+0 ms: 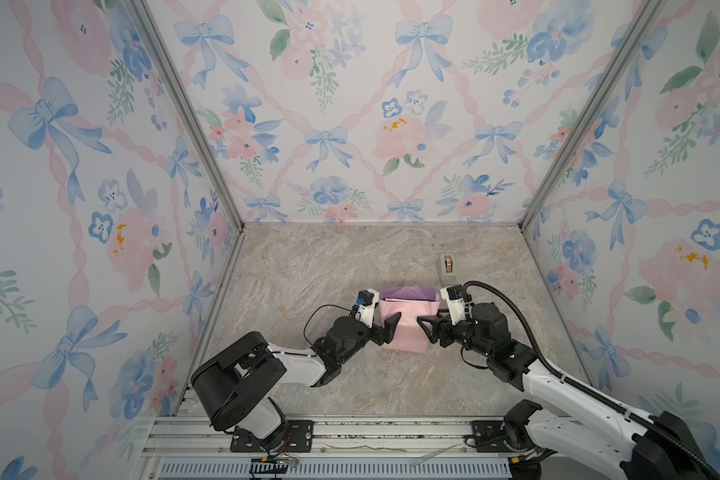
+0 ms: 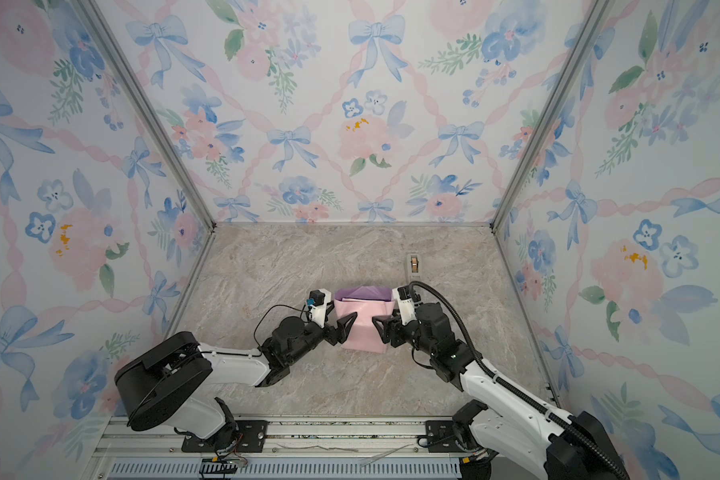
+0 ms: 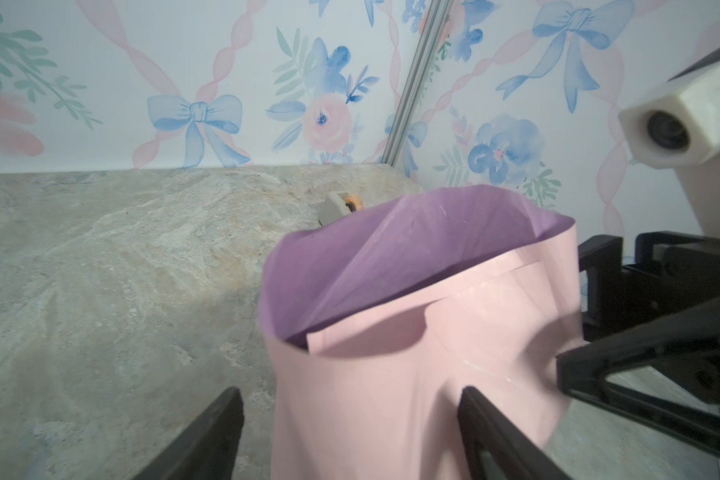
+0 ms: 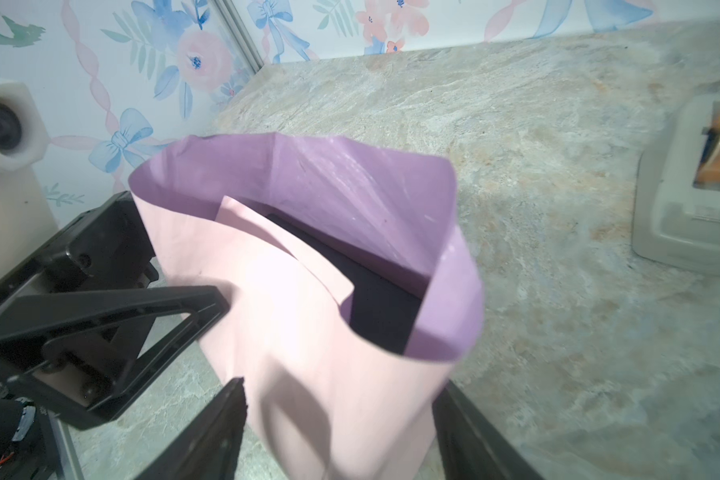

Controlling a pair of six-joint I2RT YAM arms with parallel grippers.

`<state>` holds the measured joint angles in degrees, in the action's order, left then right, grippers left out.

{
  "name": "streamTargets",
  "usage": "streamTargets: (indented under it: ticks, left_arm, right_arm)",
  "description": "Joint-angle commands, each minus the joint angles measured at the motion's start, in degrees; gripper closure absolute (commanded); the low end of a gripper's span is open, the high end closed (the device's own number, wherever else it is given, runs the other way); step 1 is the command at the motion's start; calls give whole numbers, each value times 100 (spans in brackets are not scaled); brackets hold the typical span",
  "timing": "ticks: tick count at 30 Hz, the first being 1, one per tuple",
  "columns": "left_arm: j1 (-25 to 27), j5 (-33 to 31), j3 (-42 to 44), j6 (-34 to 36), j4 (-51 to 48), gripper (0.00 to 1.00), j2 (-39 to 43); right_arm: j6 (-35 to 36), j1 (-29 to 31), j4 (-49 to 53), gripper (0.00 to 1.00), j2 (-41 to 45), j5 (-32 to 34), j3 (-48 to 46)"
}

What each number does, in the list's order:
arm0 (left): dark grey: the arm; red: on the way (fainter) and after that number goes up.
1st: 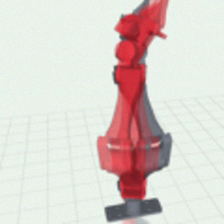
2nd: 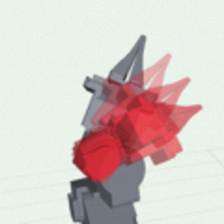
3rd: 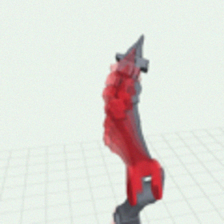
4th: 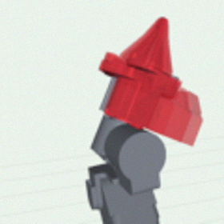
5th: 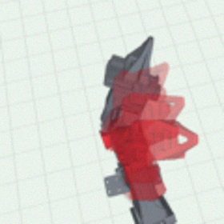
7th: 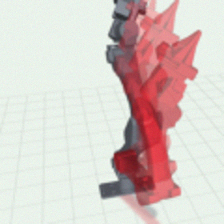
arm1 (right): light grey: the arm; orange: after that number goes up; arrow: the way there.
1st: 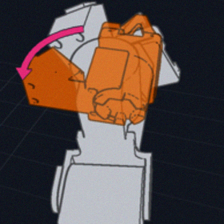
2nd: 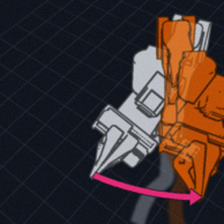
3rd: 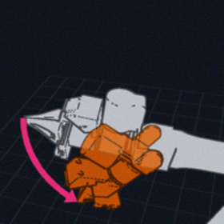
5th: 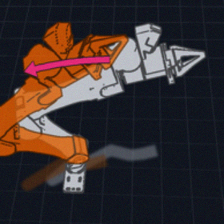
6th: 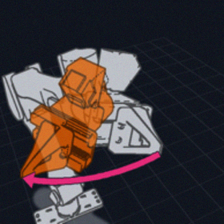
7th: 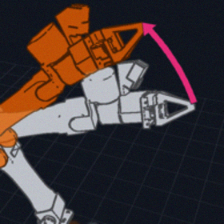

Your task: Wrap the gift box in paper

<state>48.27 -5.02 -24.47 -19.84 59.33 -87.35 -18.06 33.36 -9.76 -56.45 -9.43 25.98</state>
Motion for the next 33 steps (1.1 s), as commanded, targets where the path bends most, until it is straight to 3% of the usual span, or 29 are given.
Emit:
streamTargets:
  ticks: [1,16,22,33]
  left_arm:
    - [-46,212,-193,-169,-370,17,-80]
    - [-130,-669,-414,-808,-2714,21,181]
    - [3,-762,-154,-1217,-3126,21,314]
    - [155,-903,45,-1547,-3340,22,214]
  right_arm:
    - [-238,-58,-41,27,-191,122,226]
    - [-213,59,1086,33,-661,1050,206]
    - [-579,408,1918,34,-447,1624,129]
    - [-1280,689,2109,36,-532,2011,-242]
